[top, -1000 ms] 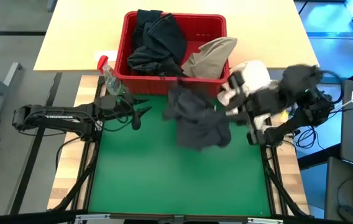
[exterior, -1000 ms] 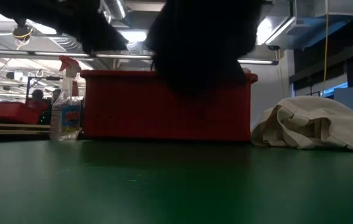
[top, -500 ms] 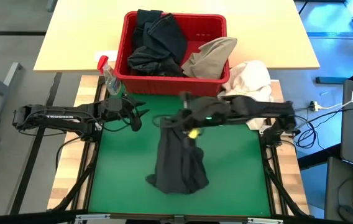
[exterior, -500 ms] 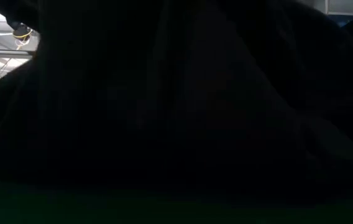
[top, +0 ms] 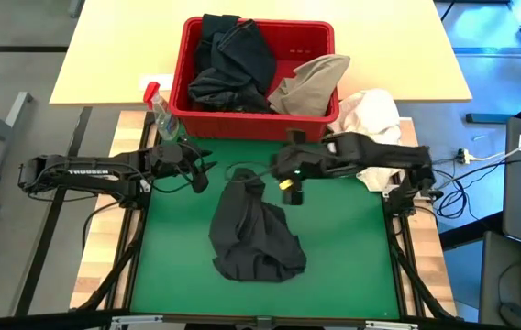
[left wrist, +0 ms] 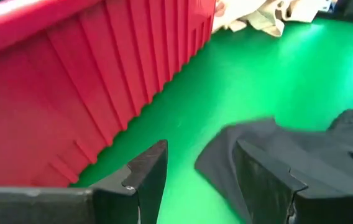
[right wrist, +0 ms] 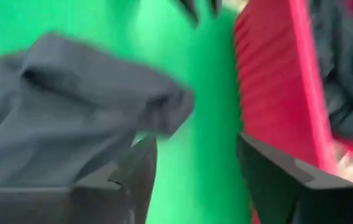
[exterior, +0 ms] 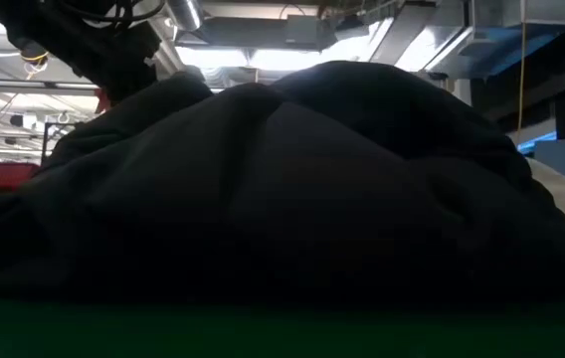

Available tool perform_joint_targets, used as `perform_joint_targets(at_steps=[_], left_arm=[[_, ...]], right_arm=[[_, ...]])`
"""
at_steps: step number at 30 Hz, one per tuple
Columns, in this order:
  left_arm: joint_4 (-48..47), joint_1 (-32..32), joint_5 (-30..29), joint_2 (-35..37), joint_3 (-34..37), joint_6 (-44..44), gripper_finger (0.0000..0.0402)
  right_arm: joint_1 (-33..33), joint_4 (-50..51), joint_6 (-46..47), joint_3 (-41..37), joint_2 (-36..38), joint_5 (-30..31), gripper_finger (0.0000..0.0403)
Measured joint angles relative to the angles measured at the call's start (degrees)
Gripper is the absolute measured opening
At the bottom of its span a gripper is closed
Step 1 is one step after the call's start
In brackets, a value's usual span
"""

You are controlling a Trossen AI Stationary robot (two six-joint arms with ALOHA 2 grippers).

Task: Fold Laundry from Bin
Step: Fold the black shorts

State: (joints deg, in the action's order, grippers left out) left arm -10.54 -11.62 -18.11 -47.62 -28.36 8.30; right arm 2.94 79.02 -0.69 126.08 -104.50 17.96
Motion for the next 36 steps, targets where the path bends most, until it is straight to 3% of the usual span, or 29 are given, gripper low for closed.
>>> perform_joint_targets(at_steps=[3, 7, 14, 19, 23, 31, 36], left_arm=[[0.41, 0.00, 2.96, 0.00, 0.00, 2.30, 0.0179], [2.86, 0.04, 6.86, -0.29, 0.00, 5.05, 0.0179], [7.83, 2.31, 9.77, -4.16, -0.04, 6.34, 0.0179], [14.03, 4.27, 17.29, -11.31, -0.04, 6.35, 0.0179], [18.13, 5.09, 21.94, -18.20, -0.04, 6.55, 0.0179], [20.27, 5.12, 23.61, -30.56, -0.02, 6.25, 0.0179], [11.82, 3.37, 22.85, -34.30, -0.02, 5.89, 0.0179]], right_arm=[[-2.68, 6.72, 3.97, -0.55, 0.17, 0.81, 0.0242], [-6.36, 6.63, 5.22, -6.44, 0.95, 3.47, 0.0244], [-11.43, -5.59, 3.64, -32.02, 8.08, 3.14, 0.0237], [-13.64, -20.86, 9.13, -50.99, 16.52, -4.88, 0.0237], [-13.30, -39.08, 13.93, -63.09, 21.83, -8.20, 0.0237], [-9.83, -78.00, 16.73, -79.23, 21.72, -10.18, 0.0237], [-6.17, -77.23, 16.68, -82.45, 19.02, -10.01, 0.0237]])
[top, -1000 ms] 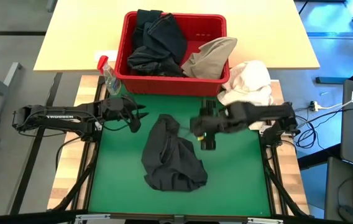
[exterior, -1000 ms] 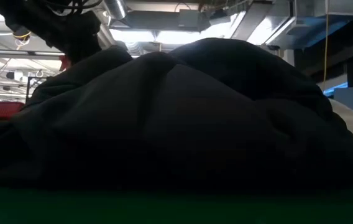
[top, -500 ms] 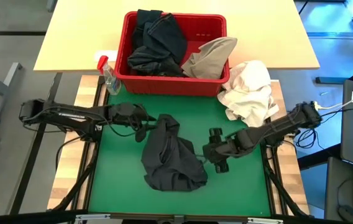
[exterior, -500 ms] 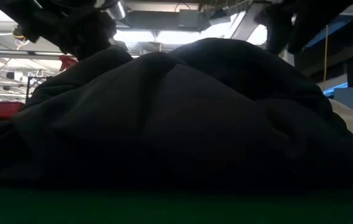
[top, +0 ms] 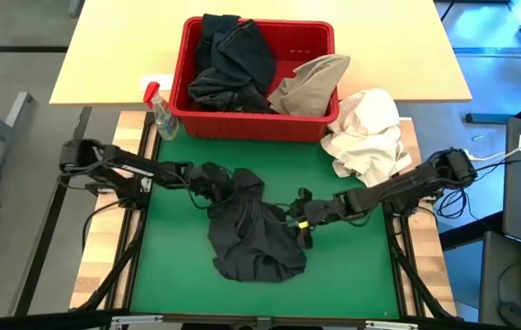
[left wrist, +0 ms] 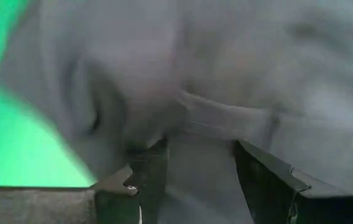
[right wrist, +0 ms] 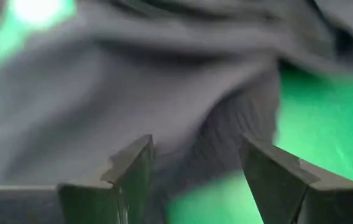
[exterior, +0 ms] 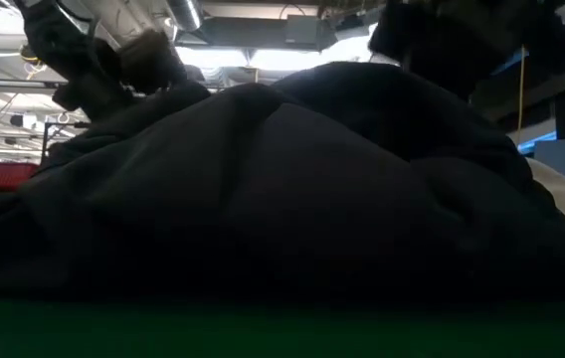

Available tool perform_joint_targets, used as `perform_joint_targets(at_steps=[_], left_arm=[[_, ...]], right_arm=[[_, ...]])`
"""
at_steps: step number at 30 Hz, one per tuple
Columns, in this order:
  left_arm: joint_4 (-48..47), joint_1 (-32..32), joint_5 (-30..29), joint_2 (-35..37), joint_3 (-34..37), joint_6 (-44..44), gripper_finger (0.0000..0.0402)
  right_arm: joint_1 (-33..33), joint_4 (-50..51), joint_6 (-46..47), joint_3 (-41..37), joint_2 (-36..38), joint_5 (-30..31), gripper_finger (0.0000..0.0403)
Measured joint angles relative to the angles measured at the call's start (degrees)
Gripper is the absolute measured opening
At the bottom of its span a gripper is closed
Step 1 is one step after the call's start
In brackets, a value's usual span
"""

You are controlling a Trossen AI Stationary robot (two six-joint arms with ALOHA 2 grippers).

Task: Fold Laundry from Bin
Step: Fold the black shorts

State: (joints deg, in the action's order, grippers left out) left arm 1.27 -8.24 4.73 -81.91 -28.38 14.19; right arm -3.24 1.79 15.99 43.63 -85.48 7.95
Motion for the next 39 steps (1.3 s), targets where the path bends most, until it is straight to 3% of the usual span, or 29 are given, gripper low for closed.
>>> perform_joint_targets(at_steps=[3, 9, 13, 15, 19, 21, 30, 34, 39], left_arm=[[-8.48, -0.97, -5.25, 0.10, -0.30, -0.37, 0.0179], [-25.30, -3.17, -19.52, 3.86, -0.42, 5.28, 0.0179], [-31.63, -3.71, -20.75, 9.91, 0.09, 9.15, 0.0179], [-30.50, -3.28, -19.20, 14.04, -0.57, 10.31, 0.0179], [-21.63, -1.95, -15.33, 21.26, -1.71, 9.09, 0.0179], [-17.58, -1.44, -13.42, 23.42, -1.64, 7.97, 0.0179], [-15.29, 1.57, -11.00, 24.91, -1.68, 7.76, 0.0179], [-11.36, 2.96, -11.08, 23.75, -1.68, 7.00, 0.0179], [-6.98, 4.01, -11.17, 21.72, -1.68, 6.23, 0.0179]], right_arm=[[2.41, 6.04, -1.29, -0.59, -1.77, 1.32, 0.0237], [7.48, 17.93, -3.77, -0.15, -1.36, 12.53, 0.0237], [10.22, 26.95, -4.49, 3.63, 1.05, 13.47, 0.0237], [10.87, 25.25, -4.24, 5.04, 2.34, 8.40, 0.0237], [10.76, 9.37, -3.50, 5.45, 2.78, -10.79, 0.0237], [10.58, 2.62, -1.95, 5.64, 1.63, -16.37, 0.0237], [5.21, 11.38, -2.62, 5.29, -5.45, -21.04, 0.0237], [3.82, 4.09, -4.04, 5.29, -9.29, -14.90, 0.0237], [3.62, -6.26, -7.30, 5.40, -12.79, -14.47, 0.0207]])
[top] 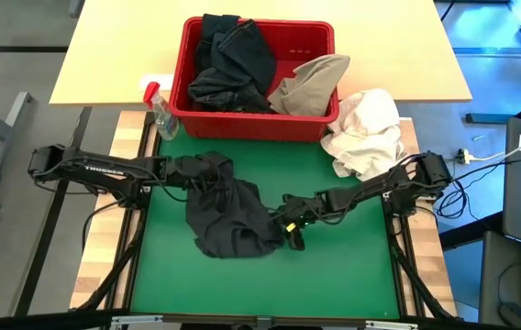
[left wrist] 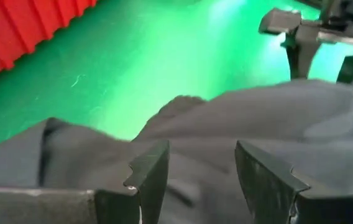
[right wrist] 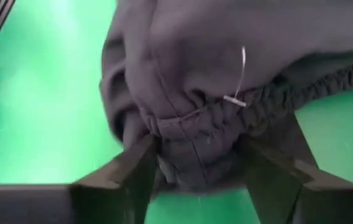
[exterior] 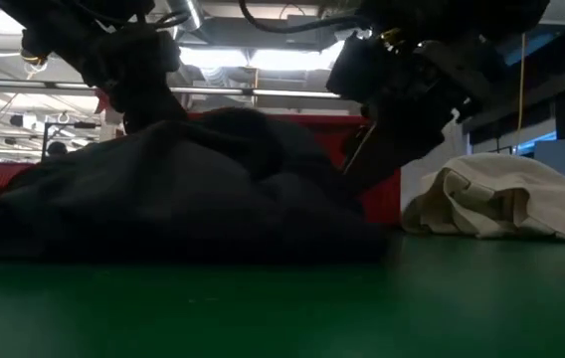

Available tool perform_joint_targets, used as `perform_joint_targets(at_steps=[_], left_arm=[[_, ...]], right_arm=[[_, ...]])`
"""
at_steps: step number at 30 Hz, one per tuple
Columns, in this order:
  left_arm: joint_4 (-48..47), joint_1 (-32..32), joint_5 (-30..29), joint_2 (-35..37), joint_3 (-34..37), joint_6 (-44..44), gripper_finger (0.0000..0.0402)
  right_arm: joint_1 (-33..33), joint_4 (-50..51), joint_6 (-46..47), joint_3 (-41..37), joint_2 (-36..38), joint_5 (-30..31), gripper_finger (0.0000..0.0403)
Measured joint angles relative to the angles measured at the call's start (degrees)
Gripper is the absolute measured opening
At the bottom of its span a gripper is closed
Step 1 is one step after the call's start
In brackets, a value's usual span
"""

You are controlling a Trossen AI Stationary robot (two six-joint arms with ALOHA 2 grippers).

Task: Fold Laundry from Bin
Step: Fold the black shorts

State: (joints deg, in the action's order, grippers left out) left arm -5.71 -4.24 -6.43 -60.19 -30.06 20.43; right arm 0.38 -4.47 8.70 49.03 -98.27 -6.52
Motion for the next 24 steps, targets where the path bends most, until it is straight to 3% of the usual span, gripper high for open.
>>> perform_joint_targets(at_steps=[2, 6, 7, 12, 16, 24], left_arm=[[0.77, 0.07, 0.04, -0.44, -0.02, 0.00, 0.0179], [1.72, 0.07, 0.08, -0.51, 0.00, -0.09, 0.0179], [2.82, 0.07, 0.27, -0.49, -0.01, -0.40, 0.0179], [6.28, 0.22, 3.05, -0.17, -3.85, -4.75, 0.0180], [6.15, 1.05, 2.95, -0.25, -9.54, -10.82, 0.0180], [8.44, 1.78, 1.85, -0.46, -17.13, -17.84, 0.0179]], right_arm=[[0.19, 0.05, -0.20, 0.04, -0.31, -0.02, 0.0162], [0.46, 4.72, -2.03, 2.12, 2.47, -0.72, 0.0034], [0.42, 6.28, -3.43, 3.26, 4.07, 0.54, 0.0021], [0.43, 18.22, -8.56, 11.61, 13.66, 8.00, 0.0031], [1.22, 26.63, -12.39, 20.67, 19.06, 15.19, 0.0012], [2.81, 38.85, -11.80, 39.06, 20.35, 30.61, 0.0030]])
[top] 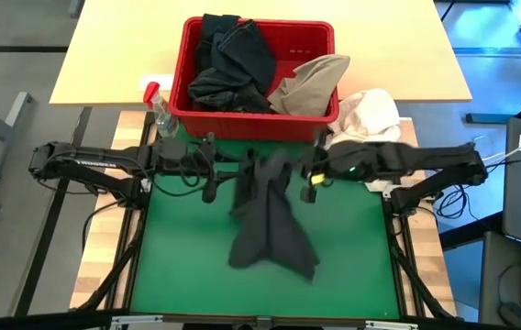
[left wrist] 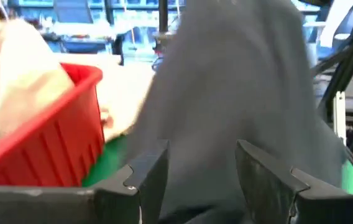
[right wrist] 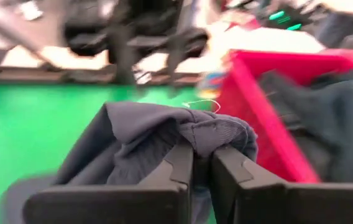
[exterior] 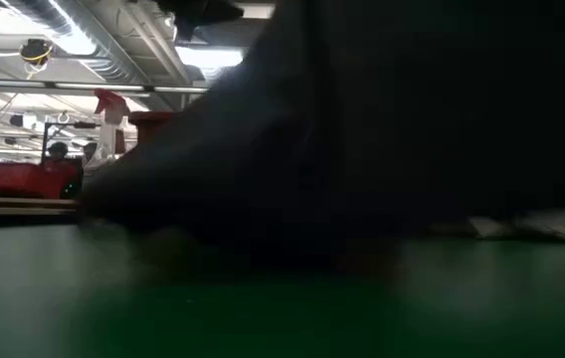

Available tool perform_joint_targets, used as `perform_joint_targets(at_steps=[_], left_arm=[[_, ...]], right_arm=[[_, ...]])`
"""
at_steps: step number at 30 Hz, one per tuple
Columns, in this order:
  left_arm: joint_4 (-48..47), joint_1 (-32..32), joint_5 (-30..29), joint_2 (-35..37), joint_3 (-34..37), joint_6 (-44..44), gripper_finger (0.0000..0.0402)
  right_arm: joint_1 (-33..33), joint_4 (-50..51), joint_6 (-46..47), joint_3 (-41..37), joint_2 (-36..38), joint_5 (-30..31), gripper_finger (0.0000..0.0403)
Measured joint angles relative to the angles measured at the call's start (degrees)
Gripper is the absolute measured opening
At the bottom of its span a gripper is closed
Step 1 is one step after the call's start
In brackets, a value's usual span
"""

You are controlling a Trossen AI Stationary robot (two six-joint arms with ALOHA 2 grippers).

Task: Fold Laundry from Bin
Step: Fold the black shorts

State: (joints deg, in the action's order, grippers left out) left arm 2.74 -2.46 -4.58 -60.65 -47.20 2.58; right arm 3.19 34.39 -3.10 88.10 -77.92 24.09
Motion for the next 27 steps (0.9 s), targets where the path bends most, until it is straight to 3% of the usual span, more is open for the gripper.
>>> perform_joint_targets(at_steps=[3, 7, 12, 16, 22, 24, 27], left_arm=[[5.42, 0.54, 3.62, -2.14, -0.02, -0.25, 0.0179], [15.31, 1.53, 7.02, -8.84, -0.02, -0.35, 0.0179], [24.90, 1.74, 4.80, -17.94, -0.02, -2.39, 0.0179], [24.54, -0.02, -7.30, -22.16, 0.00, -5.84, 0.0179], [13.22, -5.08, -34.31, -20.84, 0.00, -13.20, 0.0179], [8.01, -6.61, -37.44, -18.41, 0.00, -15.24, 0.0179], [0.53, -8.04, -34.72, -13.79, 0.02, -16.39, 0.0179]], right_arm=[[1.15, 0.46, -1.76, 3.66, 0.12, 4.63, 0.0017], [3.01, -1.14, -1.90, 5.37, 0.05, 4.62, 0.0012], [5.41, -2.56, -1.61, 5.00, -0.92, 4.51, 0.0031], [5.56, -4.33, -1.50, 4.91, -2.41, 2.03, 0.0027], [5.42, -2.07, 1.35, 4.89, -2.83, -4.24, 0.0021], [5.52, -1.34, 1.63, 4.89, -2.82, -3.97, 0.0025], [5.47, -0.71, 1.56, 4.89, -2.70, -2.87, 0.0030]])
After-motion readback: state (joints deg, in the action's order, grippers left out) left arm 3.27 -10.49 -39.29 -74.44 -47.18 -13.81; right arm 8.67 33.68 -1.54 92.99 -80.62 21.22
